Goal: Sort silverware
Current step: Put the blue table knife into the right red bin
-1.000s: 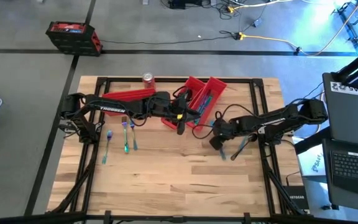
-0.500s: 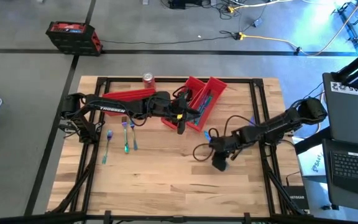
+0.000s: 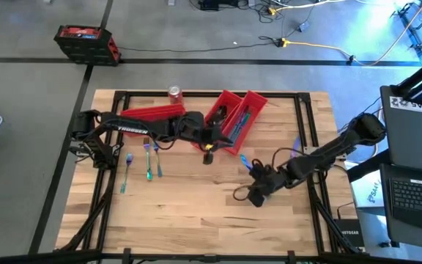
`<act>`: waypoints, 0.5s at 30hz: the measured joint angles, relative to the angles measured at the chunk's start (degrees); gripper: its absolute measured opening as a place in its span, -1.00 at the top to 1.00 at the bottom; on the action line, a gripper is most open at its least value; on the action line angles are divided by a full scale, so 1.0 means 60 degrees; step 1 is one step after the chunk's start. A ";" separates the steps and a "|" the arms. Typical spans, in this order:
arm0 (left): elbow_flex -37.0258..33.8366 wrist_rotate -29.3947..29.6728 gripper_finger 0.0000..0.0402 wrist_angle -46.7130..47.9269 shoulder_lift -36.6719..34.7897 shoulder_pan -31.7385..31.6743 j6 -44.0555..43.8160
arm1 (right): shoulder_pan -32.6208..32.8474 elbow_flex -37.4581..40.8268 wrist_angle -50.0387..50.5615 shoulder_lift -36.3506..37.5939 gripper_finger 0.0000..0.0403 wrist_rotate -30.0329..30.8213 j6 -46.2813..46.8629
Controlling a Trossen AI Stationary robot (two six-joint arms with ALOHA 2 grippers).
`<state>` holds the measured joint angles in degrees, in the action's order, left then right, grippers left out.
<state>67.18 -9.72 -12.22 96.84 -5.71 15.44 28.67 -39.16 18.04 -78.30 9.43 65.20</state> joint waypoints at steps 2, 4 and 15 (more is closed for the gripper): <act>0.0000 -0.0031 0.78 0.0025 0.0000 0.0173 0.0586 | 0.0307 -0.0003 -0.0101 0.0000 0.98 -0.0094 0.0458; 0.0000 -0.0194 0.78 0.0029 0.0000 0.0336 0.1017 | 0.0594 -0.0003 -0.0086 0.0000 0.92 -0.0090 0.0748; 0.0000 -0.1135 0.78 -0.0072 0.0180 0.0964 0.1364 | 0.2244 -0.0062 -0.0532 0.0000 -0.07 0.0721 0.0094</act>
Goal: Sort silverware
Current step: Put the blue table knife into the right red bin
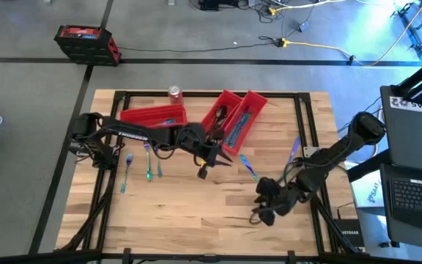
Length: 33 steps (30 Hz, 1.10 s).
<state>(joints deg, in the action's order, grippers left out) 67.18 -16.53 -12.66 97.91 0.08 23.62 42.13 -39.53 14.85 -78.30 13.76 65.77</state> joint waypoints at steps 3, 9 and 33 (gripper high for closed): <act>0.0011 0.0566 0.78 -0.0107 0.0218 0.0434 0.0456 | 0.0481 0.0004 0.1029 0.0000 -0.25 0.0635 -0.0224; 0.0002 0.2477 0.87 -0.0605 0.0595 0.1149 0.0435 | 0.0967 0.0007 0.2870 0.0000 -0.35 0.1322 0.0815; 0.0004 0.3627 0.89 -0.1488 0.0728 0.1537 -0.1663 | -0.0153 0.0637 0.2753 -0.1671 -0.29 0.1524 0.2225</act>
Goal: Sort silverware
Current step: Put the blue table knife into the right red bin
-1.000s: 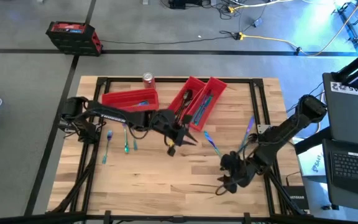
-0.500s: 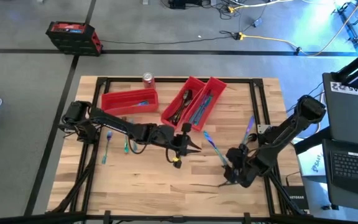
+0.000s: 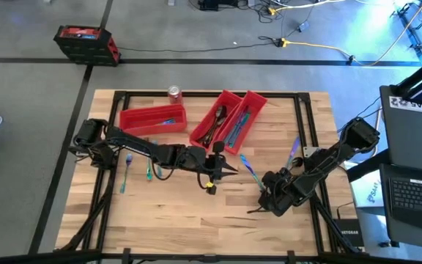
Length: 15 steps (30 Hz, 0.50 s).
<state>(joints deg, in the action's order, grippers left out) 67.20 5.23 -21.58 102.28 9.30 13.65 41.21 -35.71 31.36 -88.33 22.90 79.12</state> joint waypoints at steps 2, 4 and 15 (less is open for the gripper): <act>0.0000 0.0000 0.89 0.0004 0.0000 0.0000 0.0000 | 0.0000 -0.0003 -0.0082 -0.0052 -0.27 0.0024 0.0076; 0.0000 -0.0003 0.89 -0.0004 0.0000 -0.0007 -0.0013 | -0.0007 -0.0031 -0.0110 -0.0062 -0.19 0.0024 0.0190; -0.0003 -0.0004 0.89 -0.0003 0.0000 -0.0040 -0.0033 | -0.0007 -0.0065 -0.0279 -0.0084 0.29 -0.0125 0.0239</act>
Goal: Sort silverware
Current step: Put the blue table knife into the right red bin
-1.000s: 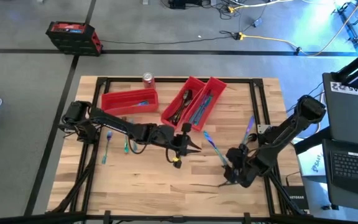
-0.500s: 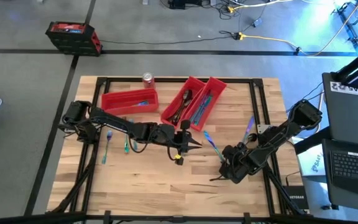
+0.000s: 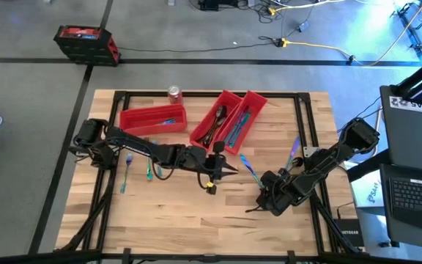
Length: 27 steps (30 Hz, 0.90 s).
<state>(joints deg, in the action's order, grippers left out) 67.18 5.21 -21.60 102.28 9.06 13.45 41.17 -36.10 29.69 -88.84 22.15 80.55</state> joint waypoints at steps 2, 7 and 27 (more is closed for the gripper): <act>0.0003 0.0000 0.89 0.0007 0.0000 0.0000 0.0000 | 0.0000 0.0000 -0.0004 -0.0004 0.32 -0.0018 0.0000; 0.0000 -0.0004 0.89 -0.0004 0.0000 0.0000 -0.0004 | 0.0000 0.0000 -0.0016 -0.0011 0.41 -0.0035 0.0007; 0.0000 -0.0011 0.89 0.0003 0.0000 0.0007 -0.0630 | 0.0066 -0.0105 -0.0955 -0.0058 0.83 -0.0040 -0.1442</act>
<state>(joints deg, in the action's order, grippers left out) 67.18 5.15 -21.58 102.28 9.10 9.67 41.56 -36.73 23.97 -89.19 21.91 71.90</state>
